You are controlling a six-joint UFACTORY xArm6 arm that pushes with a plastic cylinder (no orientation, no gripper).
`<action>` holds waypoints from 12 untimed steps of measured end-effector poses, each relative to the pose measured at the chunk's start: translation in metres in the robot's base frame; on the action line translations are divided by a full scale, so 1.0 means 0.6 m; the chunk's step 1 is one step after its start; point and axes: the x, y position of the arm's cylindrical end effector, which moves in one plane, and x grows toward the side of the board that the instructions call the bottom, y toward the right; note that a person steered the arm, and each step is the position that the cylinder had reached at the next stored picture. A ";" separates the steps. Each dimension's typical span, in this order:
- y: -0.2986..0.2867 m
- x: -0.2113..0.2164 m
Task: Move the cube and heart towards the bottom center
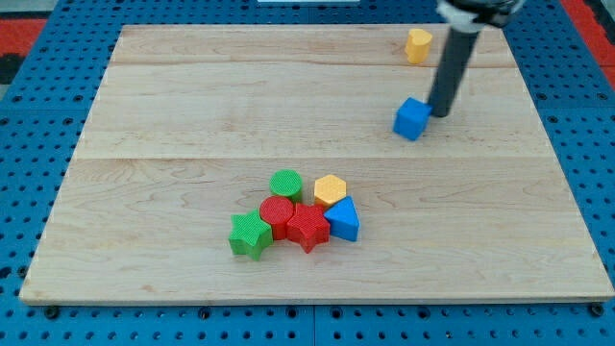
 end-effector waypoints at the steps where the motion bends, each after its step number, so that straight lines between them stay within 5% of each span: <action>1: -0.131 0.088; 2: -0.195 0.130; 3: -0.059 0.077; 4: 0.091 -0.024; 6: 0.169 -0.232; 8: -0.093 -0.225; 9: -0.049 -0.258; 10: -0.130 -0.290; 12: -0.246 -0.133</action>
